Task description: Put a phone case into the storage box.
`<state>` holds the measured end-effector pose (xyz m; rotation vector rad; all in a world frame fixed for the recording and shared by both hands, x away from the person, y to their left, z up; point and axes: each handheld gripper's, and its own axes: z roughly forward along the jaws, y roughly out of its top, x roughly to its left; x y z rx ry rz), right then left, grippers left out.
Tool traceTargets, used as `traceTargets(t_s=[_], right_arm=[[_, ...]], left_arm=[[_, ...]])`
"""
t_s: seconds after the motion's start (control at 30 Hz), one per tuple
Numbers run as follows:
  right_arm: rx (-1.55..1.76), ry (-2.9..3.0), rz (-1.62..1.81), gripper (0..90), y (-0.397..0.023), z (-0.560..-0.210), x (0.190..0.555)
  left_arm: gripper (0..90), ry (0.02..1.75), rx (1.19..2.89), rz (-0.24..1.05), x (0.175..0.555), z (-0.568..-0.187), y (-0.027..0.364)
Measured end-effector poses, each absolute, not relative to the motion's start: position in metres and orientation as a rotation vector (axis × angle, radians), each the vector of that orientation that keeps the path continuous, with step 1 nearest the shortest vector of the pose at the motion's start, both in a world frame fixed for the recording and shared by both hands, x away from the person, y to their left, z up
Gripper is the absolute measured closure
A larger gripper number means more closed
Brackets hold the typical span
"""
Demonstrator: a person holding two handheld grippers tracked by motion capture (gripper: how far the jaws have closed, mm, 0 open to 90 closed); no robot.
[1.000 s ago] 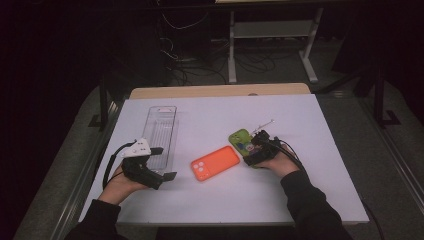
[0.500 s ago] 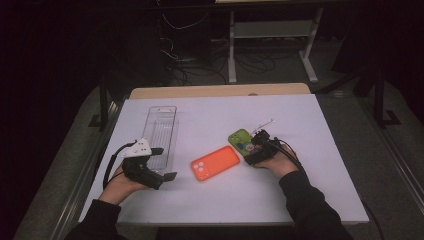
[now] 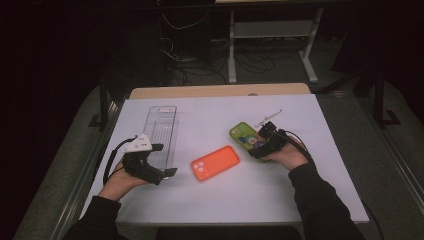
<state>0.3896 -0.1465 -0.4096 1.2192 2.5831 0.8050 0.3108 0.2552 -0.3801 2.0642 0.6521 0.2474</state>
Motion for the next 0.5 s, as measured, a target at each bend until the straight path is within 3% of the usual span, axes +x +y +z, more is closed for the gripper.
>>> traceTargets(t_s=[0.5], right_arm=[[0.971,2.721,0.873,15.4,-0.155,-0.383,0.389]], left_arm=[[0.0,0.576,2.106,0.24,0.331,-0.361,0.228]])
